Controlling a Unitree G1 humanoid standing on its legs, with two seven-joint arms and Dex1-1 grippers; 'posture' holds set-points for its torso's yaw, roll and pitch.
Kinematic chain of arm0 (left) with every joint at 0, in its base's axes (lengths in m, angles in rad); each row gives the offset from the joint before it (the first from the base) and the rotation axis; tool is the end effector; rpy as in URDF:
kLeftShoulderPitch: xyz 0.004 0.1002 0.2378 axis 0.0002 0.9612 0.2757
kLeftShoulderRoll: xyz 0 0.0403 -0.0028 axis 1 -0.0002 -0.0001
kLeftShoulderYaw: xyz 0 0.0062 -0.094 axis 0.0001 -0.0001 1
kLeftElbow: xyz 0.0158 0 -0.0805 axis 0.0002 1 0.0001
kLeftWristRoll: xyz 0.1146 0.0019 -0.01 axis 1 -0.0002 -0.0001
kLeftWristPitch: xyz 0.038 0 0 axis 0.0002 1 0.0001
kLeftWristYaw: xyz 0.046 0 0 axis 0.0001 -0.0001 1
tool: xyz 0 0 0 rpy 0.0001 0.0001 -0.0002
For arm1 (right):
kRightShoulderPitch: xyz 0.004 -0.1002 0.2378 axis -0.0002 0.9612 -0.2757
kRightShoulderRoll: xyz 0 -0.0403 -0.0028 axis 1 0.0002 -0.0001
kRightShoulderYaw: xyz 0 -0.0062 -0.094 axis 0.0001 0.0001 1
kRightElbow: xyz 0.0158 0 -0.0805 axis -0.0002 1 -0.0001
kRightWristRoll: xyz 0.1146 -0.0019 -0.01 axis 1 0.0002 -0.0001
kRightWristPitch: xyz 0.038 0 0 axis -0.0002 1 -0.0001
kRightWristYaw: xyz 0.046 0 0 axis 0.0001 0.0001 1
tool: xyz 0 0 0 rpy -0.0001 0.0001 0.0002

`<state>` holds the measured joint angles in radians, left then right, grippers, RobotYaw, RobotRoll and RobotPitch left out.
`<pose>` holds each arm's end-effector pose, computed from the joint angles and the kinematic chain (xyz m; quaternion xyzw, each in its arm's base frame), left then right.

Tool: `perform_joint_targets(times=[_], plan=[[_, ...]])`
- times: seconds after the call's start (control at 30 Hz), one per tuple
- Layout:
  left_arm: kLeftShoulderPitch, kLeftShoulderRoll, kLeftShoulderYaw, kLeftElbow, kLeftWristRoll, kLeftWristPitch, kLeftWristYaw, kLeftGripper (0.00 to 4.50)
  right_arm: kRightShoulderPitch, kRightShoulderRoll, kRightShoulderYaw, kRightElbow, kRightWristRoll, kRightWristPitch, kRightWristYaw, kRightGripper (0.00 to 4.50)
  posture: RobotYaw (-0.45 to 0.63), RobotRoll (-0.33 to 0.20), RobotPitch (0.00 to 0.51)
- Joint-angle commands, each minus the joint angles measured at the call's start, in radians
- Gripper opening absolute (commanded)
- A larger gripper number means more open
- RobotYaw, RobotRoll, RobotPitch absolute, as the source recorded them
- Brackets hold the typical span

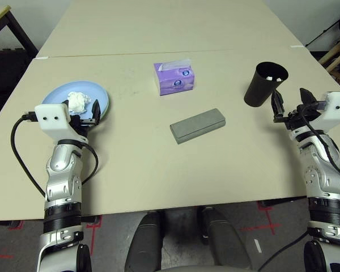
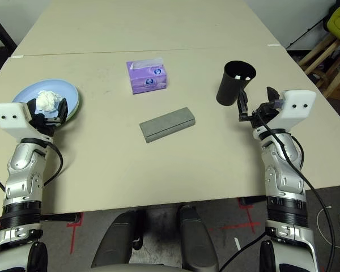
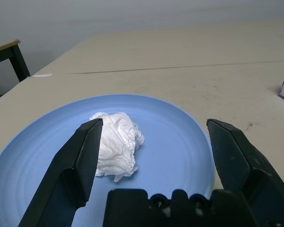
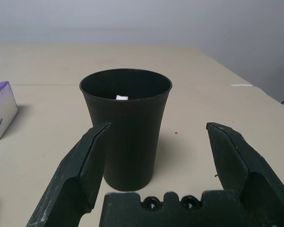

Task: Organize and tidy the items on the table.

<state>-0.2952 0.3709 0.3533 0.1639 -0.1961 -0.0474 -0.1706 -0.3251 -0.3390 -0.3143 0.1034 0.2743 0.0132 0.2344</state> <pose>0.2562 0.2756 0.1285 0.0600 -0.1317 0.0740 0.9867 0.2633 -0.2573 0.1382 -0.0144 -0.1458 -0.0062 0.9892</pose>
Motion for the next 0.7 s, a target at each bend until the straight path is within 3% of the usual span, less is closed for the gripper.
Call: perform_joint_targets(times=[0.03,0.7], plan=[[0.026,-0.003,-0.001,-0.022,-0.004,0.007,0.002,4.5,0.023,0.002,-0.003,-0.013,-0.001,0.006,-0.007,4.45,0.02,0.0,0.166],[0.037,0.006,-0.007,-0.036,-0.011,0.016,-0.02,4.5,0.013,-0.007,0.019,-0.005,-0.003,0.032,0.021,4.45,0.03,0.0,0.168]])
